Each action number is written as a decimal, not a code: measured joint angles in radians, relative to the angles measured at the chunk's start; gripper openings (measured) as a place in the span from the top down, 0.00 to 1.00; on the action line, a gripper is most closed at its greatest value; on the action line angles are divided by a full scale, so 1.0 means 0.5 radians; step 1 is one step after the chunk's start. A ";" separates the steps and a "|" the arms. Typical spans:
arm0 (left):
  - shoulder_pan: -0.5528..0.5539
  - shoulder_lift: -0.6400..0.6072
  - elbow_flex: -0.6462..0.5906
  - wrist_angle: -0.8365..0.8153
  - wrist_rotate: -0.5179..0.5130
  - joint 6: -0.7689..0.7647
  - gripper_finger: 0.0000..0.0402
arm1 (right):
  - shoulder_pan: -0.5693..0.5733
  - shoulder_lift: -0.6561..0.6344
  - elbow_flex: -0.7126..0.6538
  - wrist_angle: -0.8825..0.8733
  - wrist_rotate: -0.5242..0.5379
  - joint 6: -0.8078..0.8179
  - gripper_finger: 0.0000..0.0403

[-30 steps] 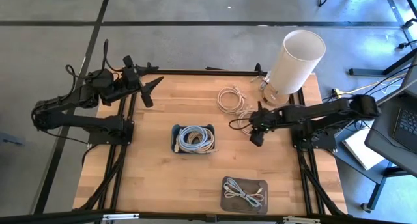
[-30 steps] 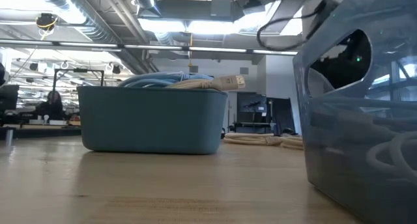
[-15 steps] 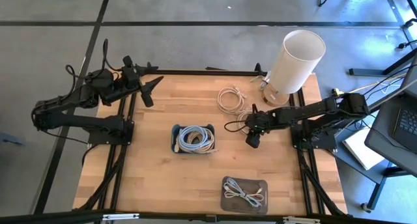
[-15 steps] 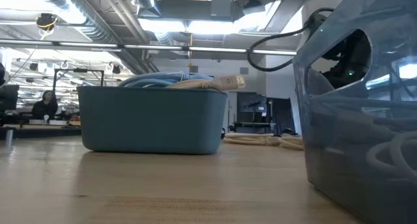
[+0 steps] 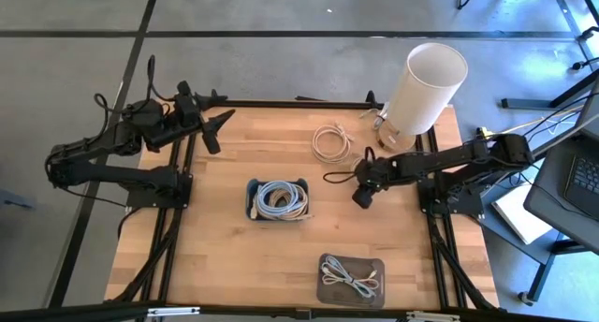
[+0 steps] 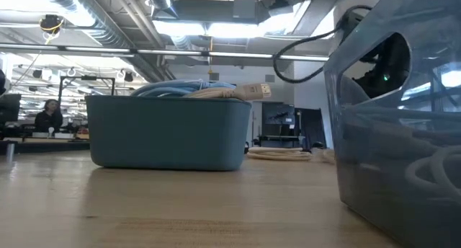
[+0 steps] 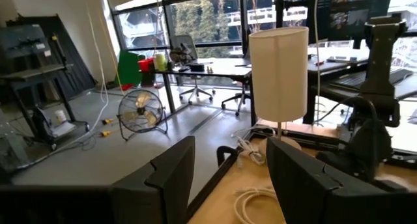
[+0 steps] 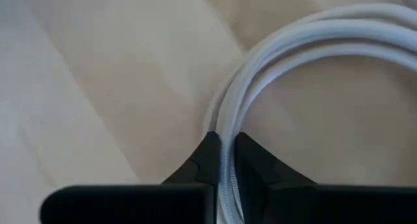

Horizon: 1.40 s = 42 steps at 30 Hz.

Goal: Pick & Place USB Port
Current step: Put the brown charger cable into the blue bin

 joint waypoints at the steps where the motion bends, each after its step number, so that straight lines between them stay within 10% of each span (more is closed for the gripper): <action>1: 0.000 0.000 0.000 -0.002 0.006 -0.024 0.54 | 0.007 -0.027 0.038 -0.071 0.042 0.014 0.93; 11: 0.000 0.000 0.000 -0.152 0.024 -0.225 0.54 | 0.273 -0.393 0.848 -0.990 0.494 0.178 0.93; 23: -0.001 0.069 0.000 0.065 0.692 -0.643 0.54 | 0.322 -0.358 1.654 -0.482 0.761 -0.687 0.93; 33: 0.000 0.436 0.001 0.720 1.418 -0.866 0.54 | 0.256 -0.139 1.720 -0.142 0.523 -0.881 0.93; 42: 0.047 0.707 0.001 0.976 1.602 -0.935 0.54 | 0.235 -0.065 1.720 0.164 0.318 -0.928 0.93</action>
